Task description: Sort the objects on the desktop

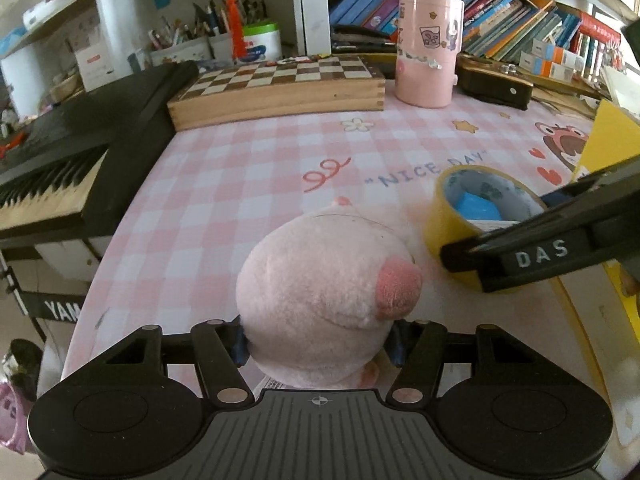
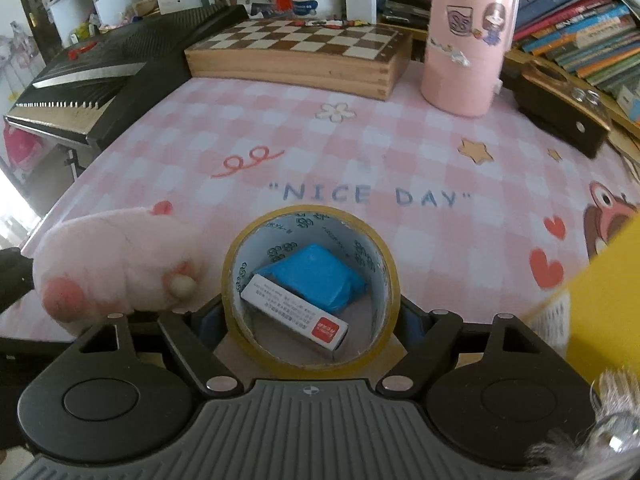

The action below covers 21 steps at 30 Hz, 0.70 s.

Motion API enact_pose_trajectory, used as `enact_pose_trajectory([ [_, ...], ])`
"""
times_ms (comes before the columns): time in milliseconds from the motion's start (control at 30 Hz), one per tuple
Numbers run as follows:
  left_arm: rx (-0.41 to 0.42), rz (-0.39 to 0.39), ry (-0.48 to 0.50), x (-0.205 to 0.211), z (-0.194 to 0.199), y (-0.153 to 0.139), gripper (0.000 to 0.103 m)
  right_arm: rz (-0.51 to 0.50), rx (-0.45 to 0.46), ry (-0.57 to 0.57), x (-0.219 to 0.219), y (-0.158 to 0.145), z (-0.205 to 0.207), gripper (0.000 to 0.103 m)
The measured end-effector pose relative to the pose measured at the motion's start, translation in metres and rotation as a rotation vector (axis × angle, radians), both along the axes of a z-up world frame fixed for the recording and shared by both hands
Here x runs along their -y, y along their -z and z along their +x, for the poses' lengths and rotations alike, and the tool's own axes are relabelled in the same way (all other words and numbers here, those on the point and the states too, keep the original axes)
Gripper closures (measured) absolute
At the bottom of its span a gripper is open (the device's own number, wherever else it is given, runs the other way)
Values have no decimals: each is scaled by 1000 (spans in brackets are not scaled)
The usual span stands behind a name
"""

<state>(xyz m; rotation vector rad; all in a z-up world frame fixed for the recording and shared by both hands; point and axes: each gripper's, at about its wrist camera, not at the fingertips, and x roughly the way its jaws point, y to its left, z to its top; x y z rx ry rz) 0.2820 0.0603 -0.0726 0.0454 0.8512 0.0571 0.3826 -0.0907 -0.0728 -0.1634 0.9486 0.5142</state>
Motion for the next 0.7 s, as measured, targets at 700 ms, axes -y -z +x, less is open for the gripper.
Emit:
enact_pose_trajectory([
  [700,188,-92,-20,-17,-67,-59,43,101,217,119,24,-71,-74,24],
])
